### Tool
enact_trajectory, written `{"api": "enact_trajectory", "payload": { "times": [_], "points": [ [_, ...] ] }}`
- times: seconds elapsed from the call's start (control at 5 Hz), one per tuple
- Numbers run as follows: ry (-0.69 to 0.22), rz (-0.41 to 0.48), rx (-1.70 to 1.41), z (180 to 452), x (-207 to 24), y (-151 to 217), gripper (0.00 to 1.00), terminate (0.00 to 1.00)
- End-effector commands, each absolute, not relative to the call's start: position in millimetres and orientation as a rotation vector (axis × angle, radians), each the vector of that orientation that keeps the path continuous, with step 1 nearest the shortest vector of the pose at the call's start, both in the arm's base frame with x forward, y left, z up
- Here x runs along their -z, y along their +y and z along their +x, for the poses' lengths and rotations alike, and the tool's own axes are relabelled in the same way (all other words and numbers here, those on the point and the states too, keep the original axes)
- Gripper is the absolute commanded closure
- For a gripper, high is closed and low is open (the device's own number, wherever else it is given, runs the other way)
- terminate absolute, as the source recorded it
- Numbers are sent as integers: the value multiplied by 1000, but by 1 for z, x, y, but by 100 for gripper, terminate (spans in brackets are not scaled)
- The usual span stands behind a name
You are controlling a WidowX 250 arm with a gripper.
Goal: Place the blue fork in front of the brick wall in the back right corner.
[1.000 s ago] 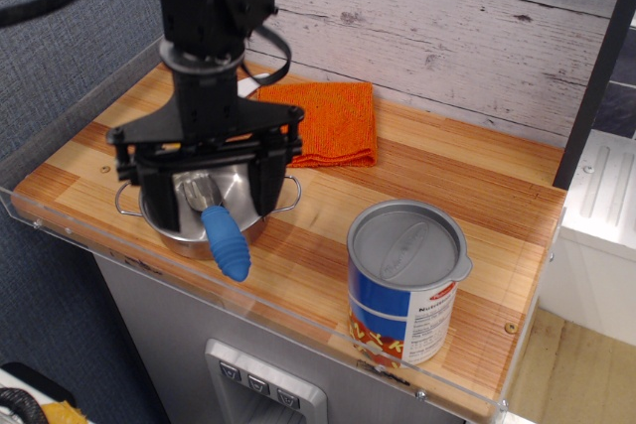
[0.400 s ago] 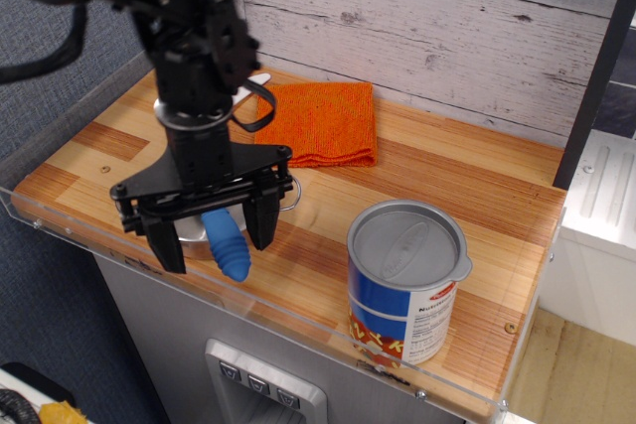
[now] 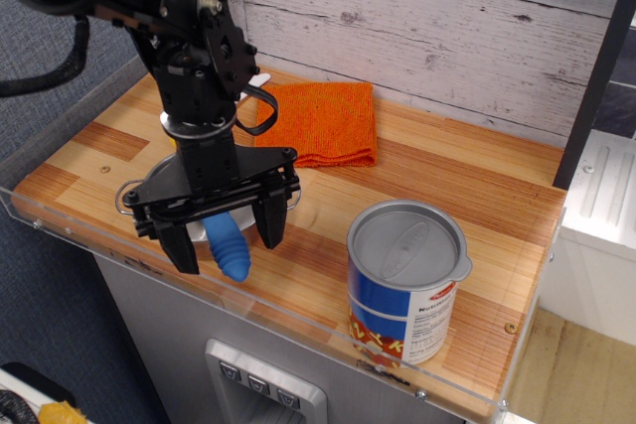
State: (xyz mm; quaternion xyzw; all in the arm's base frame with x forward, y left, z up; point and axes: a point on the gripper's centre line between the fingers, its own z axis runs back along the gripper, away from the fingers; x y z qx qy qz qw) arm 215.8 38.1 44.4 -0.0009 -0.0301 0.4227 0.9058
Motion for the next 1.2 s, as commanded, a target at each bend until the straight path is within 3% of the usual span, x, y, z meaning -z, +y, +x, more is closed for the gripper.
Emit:
{"api": "enact_trajectory", "payload": {
  "times": [0.0,0.2,0.4,1.0],
  "points": [
    [-44,17,-855,224,-39,31,0,0],
    [-52,26,-848,225,-40,30,0,0],
    [-52,43,-854,225,-42,31,100,0],
    [-105,50,-838,228,-67,28,100,0]
  ]
}}
